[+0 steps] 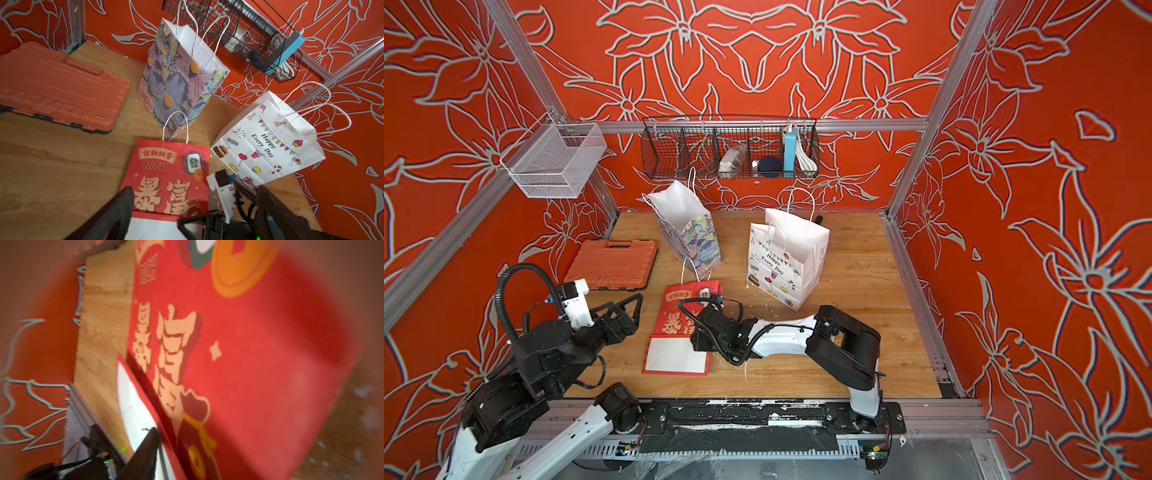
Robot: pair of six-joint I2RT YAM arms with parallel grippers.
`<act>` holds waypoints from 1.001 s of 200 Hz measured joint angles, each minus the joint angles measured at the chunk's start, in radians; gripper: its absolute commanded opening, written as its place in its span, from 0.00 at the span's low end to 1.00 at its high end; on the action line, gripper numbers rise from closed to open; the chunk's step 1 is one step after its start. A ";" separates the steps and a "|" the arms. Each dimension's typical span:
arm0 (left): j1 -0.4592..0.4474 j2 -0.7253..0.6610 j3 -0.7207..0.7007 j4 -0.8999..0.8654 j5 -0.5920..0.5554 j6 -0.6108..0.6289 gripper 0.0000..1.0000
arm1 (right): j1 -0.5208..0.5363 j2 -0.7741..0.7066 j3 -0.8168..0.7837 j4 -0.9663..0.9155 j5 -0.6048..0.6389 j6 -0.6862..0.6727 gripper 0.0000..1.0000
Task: Put away the paper bag
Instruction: Place the paper bag at the center of the board.
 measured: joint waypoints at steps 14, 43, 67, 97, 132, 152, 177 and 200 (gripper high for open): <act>0.000 0.018 -0.019 0.015 0.020 -0.007 0.91 | 0.000 -0.002 -0.015 -0.051 0.021 -0.026 0.69; 0.000 0.034 -0.057 0.066 0.056 -0.008 0.91 | -0.003 -0.064 -0.027 -0.125 0.089 -0.107 0.77; 0.000 0.056 -0.080 0.117 0.095 -0.006 0.91 | -0.026 -0.167 -0.043 -0.193 0.127 -0.204 0.77; 0.000 0.119 -0.082 0.134 0.159 -0.021 0.92 | -0.048 -0.327 -0.088 -0.226 0.143 -0.285 0.74; 0.000 0.162 -0.083 0.135 0.226 -0.043 0.93 | -0.048 -0.336 -0.115 -0.233 0.104 -0.291 0.77; 0.000 0.184 -0.083 0.134 0.251 -0.050 0.95 | -0.048 -0.269 -0.115 -0.229 0.077 -0.285 0.76; 0.001 0.200 -0.068 0.123 0.284 -0.053 0.97 | -0.057 -0.180 -0.108 -0.226 0.055 -0.274 0.75; 0.003 0.198 -0.059 0.124 0.307 -0.044 0.97 | -0.077 -0.125 -0.098 -0.215 0.041 -0.272 0.74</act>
